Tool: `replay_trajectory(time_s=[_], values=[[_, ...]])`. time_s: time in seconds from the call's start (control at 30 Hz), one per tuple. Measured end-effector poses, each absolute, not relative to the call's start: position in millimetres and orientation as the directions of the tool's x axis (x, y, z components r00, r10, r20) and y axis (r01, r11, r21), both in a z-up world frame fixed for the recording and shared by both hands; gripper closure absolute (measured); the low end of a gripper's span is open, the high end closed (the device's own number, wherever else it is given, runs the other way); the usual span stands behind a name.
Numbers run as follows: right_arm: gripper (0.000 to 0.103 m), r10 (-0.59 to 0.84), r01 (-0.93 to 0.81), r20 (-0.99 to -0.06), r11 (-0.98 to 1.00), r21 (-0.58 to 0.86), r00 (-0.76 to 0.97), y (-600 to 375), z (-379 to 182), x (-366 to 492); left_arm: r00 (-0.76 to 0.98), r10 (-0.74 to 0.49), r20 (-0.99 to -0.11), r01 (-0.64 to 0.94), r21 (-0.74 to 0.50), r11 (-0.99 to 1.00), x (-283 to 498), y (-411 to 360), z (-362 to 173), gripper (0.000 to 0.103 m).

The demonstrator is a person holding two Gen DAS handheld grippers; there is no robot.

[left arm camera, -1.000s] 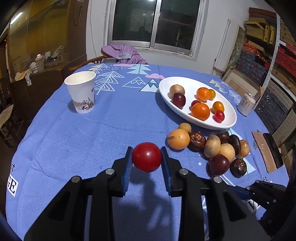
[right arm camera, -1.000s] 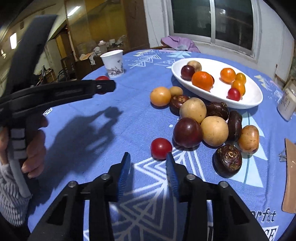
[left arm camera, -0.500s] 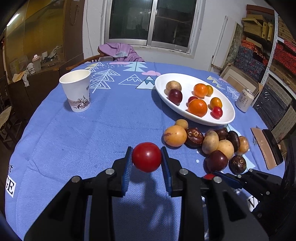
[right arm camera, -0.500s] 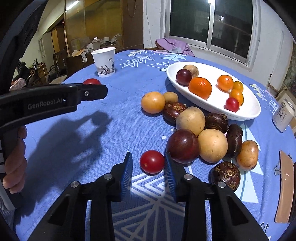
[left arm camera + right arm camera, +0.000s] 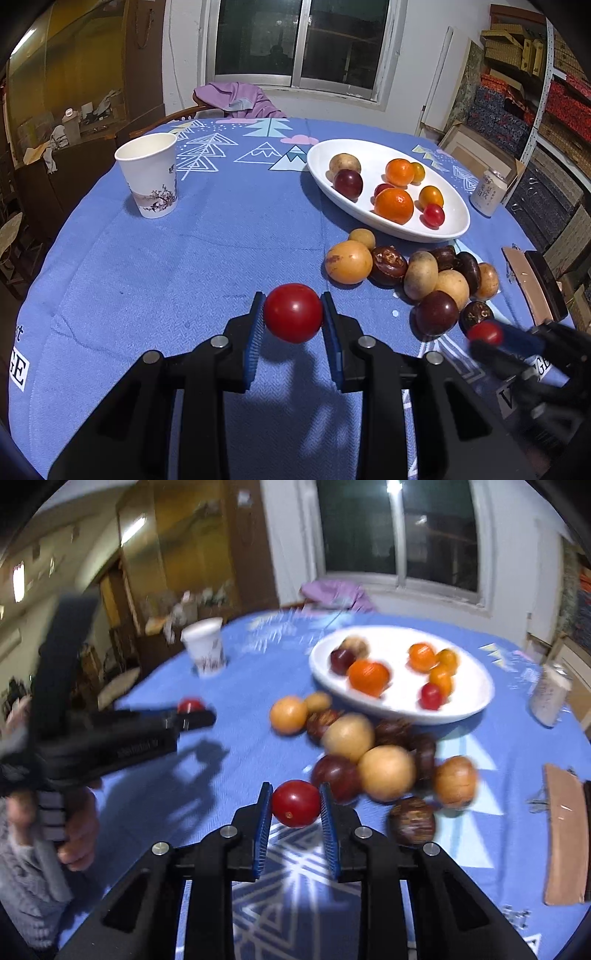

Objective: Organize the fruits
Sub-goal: 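Carry both red tomatoes onto the white plate and open both tools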

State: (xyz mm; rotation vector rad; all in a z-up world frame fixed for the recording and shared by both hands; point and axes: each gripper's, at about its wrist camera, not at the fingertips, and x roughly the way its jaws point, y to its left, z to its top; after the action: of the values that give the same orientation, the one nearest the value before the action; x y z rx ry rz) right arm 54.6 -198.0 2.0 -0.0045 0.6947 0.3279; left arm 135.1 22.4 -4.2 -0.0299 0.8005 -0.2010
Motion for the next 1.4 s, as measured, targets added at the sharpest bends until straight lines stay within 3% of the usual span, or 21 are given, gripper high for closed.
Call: replay_trajectory(time_s=[0.37,0.63,0.77,1.13,1.4], values=[[0.077,0.277,-0.187,-0.567,0.959,0.212,0.776,-272,24,35,0.653,-0.206,-0.729,0.217,-0.081,0.973,119,4,-9,0.074],[0.077,0.218,-0.163,-0.508,0.975,0.152,0.833,-293,81,65,0.673,-0.227,-0.704,0.256,-0.066,0.964,164,-35,36,0.074],[0.077,0.226,-0.152,-0.494,0.971,0.187,0.840,-305,101,103,0.675,-0.258,-0.691,0.296,-0.066,0.953,192,-69,57,0.074],[0.077,0.193,-0.048,-0.653,0.971,0.234,0.732,-322,43,240,0.589,-0.261,-0.765,0.311,-0.083,0.947,286,-142,27,0.074],[0.077,0.166,-0.010,-0.707,0.976,0.219,0.687,-324,8,278,0.546,-0.252,-0.799,0.315,-0.083,0.945,326,-158,-4,0.074]])
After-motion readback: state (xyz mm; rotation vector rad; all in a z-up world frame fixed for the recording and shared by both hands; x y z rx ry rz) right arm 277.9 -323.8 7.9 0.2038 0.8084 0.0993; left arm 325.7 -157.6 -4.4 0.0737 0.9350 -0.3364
